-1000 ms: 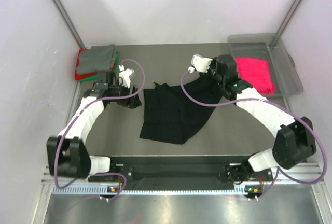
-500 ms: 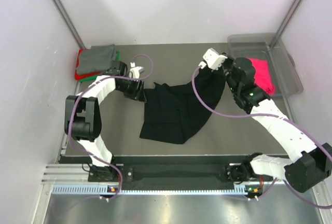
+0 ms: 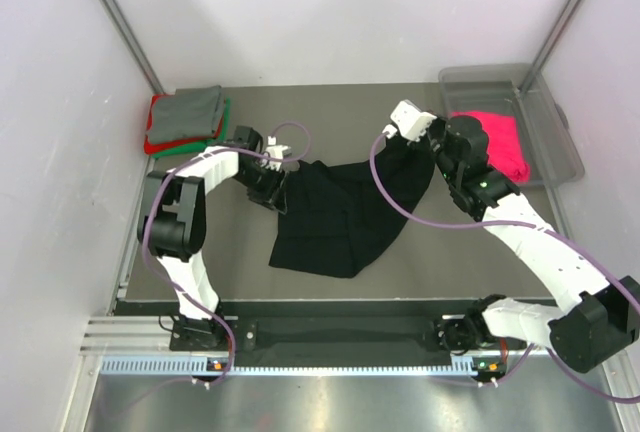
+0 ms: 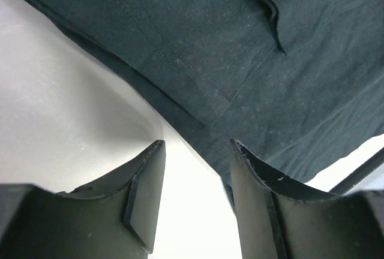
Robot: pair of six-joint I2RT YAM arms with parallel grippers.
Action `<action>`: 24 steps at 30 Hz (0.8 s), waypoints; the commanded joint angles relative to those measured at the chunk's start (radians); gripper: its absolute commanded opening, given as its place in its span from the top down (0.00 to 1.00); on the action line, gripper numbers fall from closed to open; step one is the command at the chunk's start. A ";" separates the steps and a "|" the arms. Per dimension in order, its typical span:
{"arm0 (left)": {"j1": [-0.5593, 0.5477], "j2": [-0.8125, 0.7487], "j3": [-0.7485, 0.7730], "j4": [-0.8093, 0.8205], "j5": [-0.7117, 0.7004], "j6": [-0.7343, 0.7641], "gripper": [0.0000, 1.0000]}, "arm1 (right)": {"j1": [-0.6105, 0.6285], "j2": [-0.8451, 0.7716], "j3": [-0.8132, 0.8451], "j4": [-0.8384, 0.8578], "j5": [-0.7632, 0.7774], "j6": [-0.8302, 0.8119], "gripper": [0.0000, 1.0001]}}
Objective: Fold and stack the t-shirts
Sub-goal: Flatten the tshirt out
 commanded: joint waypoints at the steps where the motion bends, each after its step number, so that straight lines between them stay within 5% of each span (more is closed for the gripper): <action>1: -0.001 0.010 0.045 -0.023 0.005 0.015 0.48 | 0.003 -0.031 0.006 0.032 -0.004 0.006 1.00; 24: -0.055 0.095 0.114 -0.067 0.013 0.025 0.53 | 0.003 -0.019 -0.051 0.084 0.007 -0.004 1.00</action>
